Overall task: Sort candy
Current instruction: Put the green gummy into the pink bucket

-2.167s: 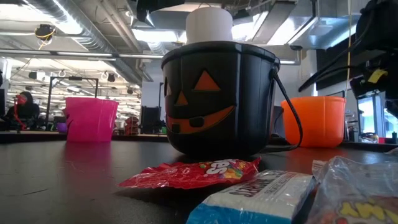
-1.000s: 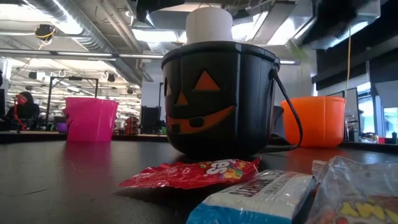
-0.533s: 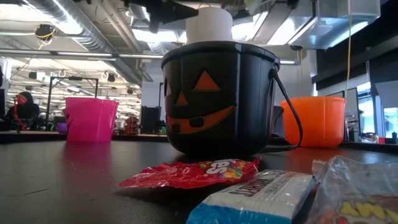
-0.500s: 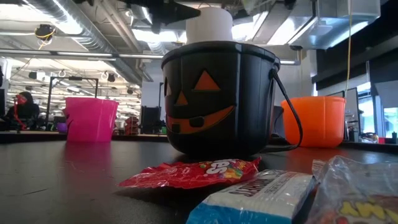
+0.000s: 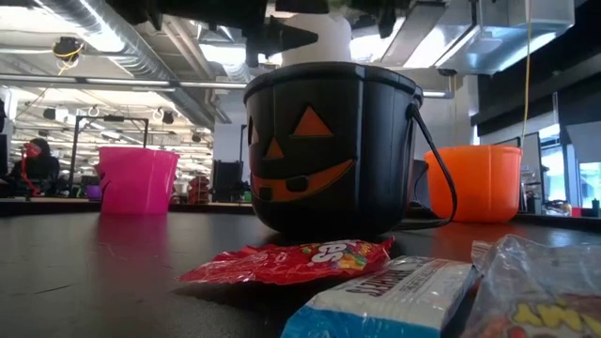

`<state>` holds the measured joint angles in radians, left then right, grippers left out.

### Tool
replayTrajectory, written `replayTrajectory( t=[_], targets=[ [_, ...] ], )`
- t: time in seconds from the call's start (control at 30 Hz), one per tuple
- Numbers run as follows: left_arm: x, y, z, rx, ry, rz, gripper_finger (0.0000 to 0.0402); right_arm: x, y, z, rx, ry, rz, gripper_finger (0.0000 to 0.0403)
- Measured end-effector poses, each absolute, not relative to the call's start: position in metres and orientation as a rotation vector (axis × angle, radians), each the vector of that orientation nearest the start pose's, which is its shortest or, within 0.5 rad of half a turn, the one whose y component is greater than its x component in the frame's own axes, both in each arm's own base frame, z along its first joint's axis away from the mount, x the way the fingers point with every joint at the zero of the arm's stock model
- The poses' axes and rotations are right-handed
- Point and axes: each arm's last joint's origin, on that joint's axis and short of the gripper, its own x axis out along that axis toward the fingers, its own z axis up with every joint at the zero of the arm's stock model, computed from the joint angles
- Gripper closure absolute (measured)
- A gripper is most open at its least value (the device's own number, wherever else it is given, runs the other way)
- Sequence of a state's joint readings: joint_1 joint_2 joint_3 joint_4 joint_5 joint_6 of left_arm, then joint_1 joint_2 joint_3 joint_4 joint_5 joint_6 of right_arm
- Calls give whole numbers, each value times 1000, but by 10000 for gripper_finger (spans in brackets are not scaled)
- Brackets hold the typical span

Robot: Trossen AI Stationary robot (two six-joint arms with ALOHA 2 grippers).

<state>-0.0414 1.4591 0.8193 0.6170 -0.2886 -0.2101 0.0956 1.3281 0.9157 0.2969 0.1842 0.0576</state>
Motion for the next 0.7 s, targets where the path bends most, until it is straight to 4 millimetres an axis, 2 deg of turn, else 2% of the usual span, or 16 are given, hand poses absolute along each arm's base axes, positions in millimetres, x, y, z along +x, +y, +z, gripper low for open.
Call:
replayTrajectory(
  t=[0.57, 0.7],
  targets=[
    [320, -6, 257, -168, 81, 170, 149, 304, 24, 296, 24, 166, -84, 402],
    [320, -8, 257, -164, 89, 99, 149, 304, 24, 294, 20, 184, -96, 402]
  ],
)
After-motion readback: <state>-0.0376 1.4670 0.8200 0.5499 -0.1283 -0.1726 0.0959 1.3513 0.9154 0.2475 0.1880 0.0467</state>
